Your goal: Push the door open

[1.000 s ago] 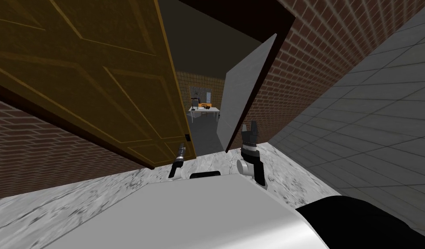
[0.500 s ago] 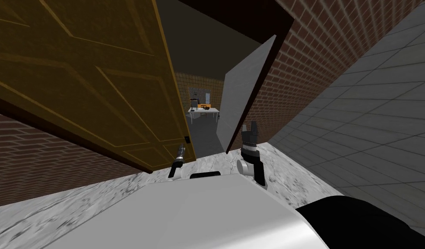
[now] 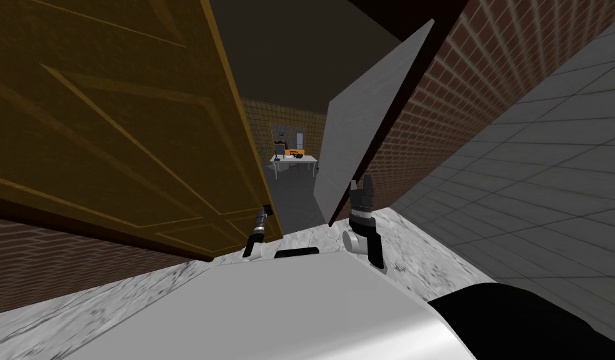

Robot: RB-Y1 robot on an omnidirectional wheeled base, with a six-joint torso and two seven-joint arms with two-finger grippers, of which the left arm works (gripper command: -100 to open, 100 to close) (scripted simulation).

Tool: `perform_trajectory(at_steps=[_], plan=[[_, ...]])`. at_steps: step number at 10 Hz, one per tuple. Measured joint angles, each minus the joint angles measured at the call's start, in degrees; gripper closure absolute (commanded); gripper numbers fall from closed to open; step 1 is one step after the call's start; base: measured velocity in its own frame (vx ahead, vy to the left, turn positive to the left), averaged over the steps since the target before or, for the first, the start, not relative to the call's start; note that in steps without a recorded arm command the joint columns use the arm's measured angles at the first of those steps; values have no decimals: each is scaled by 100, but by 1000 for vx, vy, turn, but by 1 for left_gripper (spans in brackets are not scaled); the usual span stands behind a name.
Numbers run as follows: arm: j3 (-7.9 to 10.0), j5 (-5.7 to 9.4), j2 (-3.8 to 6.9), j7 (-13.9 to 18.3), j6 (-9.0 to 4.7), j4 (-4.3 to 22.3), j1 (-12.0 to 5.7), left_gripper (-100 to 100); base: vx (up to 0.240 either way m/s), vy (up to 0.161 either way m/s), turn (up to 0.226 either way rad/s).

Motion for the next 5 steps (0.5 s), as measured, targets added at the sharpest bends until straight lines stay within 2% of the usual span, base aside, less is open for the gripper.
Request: perform_trajectory(at_steps=[1, 2, 3, 5], plan=[[12, 7, -33, -6, -8, 25, -15, -100, 189, 32, -6], [17, 11, -73, -1, -18, 38, -4, -100, 73, 11, 5], [17, 11, -78, 1, -22, 39, -1, 100, -14, -4, -5], [19, 12, -69, -1, -16, 34, -14, 100, -21, -2, -5]])
